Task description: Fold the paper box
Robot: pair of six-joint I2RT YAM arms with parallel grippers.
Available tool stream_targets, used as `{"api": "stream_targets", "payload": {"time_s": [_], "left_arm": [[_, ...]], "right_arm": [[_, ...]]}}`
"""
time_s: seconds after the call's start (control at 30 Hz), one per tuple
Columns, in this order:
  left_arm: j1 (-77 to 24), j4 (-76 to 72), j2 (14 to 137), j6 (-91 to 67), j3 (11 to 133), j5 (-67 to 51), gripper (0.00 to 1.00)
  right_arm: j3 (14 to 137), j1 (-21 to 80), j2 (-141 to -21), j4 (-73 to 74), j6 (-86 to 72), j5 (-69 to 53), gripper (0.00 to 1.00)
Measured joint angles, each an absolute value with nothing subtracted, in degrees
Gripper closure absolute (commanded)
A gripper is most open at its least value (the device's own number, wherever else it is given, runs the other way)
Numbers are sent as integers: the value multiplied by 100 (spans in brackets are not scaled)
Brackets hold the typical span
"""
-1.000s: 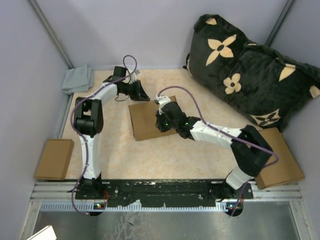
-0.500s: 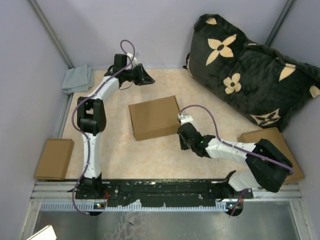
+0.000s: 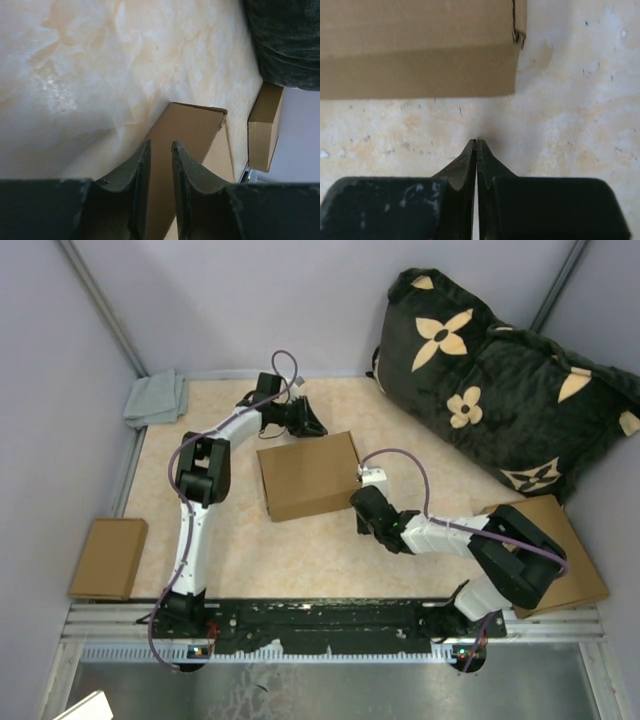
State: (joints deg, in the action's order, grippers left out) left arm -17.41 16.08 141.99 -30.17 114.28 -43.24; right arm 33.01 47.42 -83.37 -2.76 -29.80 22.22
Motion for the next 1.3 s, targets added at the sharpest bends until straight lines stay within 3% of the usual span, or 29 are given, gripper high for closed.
{"api": "stream_targets", "payload": {"time_s": [0.23, 0.5, 0.73, 0.8, 1.07, 1.13, 1.2, 1.3], "left_arm": [[-1793, 1470, 14208, -3015, 11369, -4650, 88], [-1470, 762, 14226, -2851, 11559, -4248, 86], [-1761, 827, 14232, -2685, 11657, -4407, 72], [-1846, 998, 14230, -2672, 11657, -4504, 63], [-1813, 1667, 14081, -2650, 11655, -4281, 48], [-1671, 1728, 13904, -2657, 11655, -4136, 41], [-1514, 1739, 13655, -2659, 11649, -4012, 39], [-1286, 1702, 13004, -2606, 11426, -3800, 39]], "right_arm": [[4193, 4287, -9657, -1420, -2663, 2008, 100], [6040, 4080, -10943, -891, -2467, 1260, 100], [5765, 4082, -10562, -449, -2342, 1186, 100], [5505, 4071, -10272, -266, -2231, 1214, 98], [5159, 4001, -8753, 252, -1905, 1413, 91], [5159, 3994, -8283, 296, -1833, 1420, 89], [5159, 3994, -7896, 320, -1747, 1428, 85], [5164, 3994, -7415, 390, -1566, 1476, 68]]}}
